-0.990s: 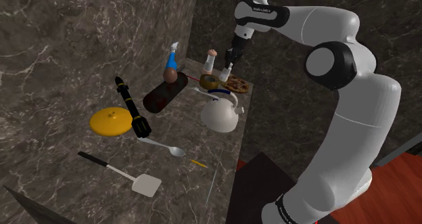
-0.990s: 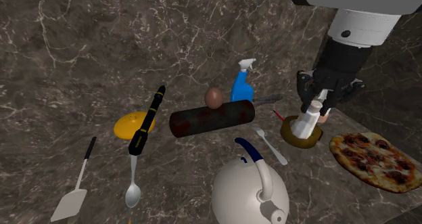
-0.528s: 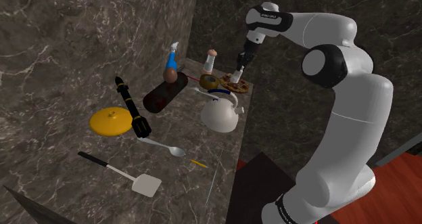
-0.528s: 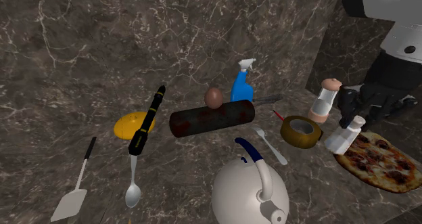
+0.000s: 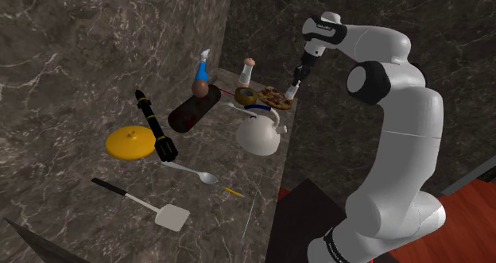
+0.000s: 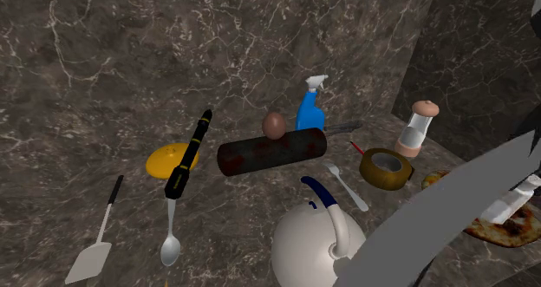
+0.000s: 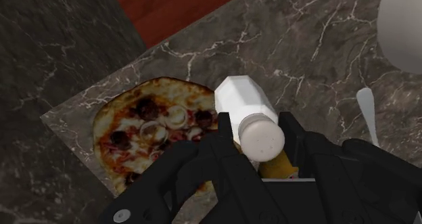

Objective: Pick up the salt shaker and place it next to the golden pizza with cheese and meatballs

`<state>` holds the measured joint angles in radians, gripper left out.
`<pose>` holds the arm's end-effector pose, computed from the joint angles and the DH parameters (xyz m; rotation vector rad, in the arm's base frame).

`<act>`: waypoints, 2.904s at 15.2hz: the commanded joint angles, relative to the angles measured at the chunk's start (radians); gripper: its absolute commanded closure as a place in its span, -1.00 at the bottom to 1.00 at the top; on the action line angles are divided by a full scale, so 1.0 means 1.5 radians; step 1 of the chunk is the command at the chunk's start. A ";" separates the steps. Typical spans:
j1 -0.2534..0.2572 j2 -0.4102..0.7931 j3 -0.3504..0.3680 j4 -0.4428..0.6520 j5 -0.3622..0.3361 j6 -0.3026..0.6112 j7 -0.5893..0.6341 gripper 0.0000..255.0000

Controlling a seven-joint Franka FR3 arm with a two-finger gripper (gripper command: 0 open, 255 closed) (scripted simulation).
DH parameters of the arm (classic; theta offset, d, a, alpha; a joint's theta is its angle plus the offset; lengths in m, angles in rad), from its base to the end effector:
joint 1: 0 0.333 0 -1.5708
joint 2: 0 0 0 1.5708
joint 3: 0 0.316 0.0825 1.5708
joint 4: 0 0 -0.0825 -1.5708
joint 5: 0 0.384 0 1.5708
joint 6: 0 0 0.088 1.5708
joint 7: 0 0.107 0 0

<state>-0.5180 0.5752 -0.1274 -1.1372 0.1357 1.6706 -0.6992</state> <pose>0.5940 -0.4004 0.4725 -3.0656 -0.0870 -0.0166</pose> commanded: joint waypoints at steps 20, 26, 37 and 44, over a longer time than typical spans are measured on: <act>-0.053 0.093 -0.007 -0.005 0.015 0.093 -0.069 1.00; -0.053 0.094 -0.007 -0.011 0.015 0.100 -0.070 1.00; -0.059 0.095 -0.008 0.058 0.013 0.032 -0.066 -1.00; -0.061 0.098 -0.008 0.080 0.013 0.013 -0.065 -1.00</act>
<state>-0.6099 0.7221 -0.1392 -1.0175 0.1555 1.6907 -0.7967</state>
